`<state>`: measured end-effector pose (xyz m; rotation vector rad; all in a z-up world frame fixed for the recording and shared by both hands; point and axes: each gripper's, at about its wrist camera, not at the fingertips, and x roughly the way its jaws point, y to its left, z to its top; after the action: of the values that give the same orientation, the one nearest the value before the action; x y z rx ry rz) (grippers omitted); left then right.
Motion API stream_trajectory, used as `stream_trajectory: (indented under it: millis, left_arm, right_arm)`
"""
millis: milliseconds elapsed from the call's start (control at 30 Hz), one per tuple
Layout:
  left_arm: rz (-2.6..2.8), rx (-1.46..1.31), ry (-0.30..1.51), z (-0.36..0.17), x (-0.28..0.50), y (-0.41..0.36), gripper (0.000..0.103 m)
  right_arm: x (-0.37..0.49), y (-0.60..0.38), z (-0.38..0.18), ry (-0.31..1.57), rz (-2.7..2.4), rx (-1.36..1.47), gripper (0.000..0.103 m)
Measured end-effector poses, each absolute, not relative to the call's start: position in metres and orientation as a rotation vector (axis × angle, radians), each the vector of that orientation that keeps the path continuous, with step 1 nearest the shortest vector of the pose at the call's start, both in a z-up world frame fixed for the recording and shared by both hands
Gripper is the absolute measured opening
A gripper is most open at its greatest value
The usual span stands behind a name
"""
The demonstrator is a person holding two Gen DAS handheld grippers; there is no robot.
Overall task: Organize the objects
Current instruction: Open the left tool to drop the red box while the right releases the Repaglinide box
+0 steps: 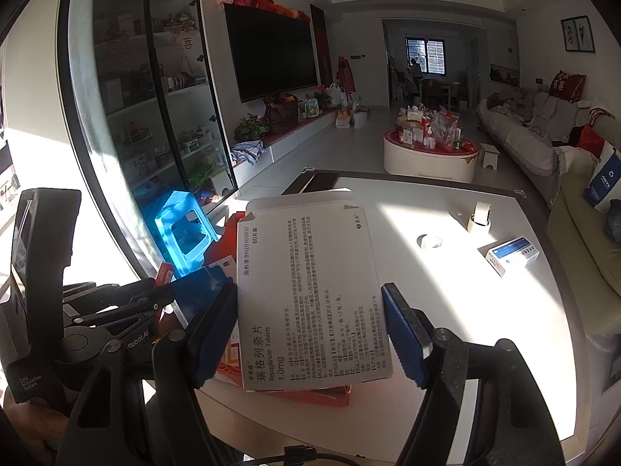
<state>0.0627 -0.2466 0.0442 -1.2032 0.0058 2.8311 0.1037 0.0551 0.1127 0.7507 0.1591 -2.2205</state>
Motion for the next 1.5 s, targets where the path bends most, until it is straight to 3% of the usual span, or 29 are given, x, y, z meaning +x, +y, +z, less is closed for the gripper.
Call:
stream_trajectory:
  millis: [233, 500, 967, 1500]
  left_arm:
    - [2.828, -1.198, -0.077, 0.058, 0.032, -0.264, 0.02]
    - [2.833, -1.327, -0.099, 0.03, 0.028, -0.293, 0.02]
    - [2.719, -1.298, -0.009, 0.031, -0.036, -0.245, 0.02]
    - [2.711, -1.366, -0.025, 0.013, -0.068, -0.248, 0.02]
  right_arm:
    - [0.083, 0.033, 0.121, 0.165, -2.217, 0.747, 0.073]
    - [0.068, 0.039, 0.101, 0.143, -2.204, 0.867, 0.073]
    - [0.033, -0.028, 0.095, 0.215, -2.148, 0.881, 0.073]
    - [-0.008, -0.065, 0.06, 0.254, -2.12, 0.995, 0.073]
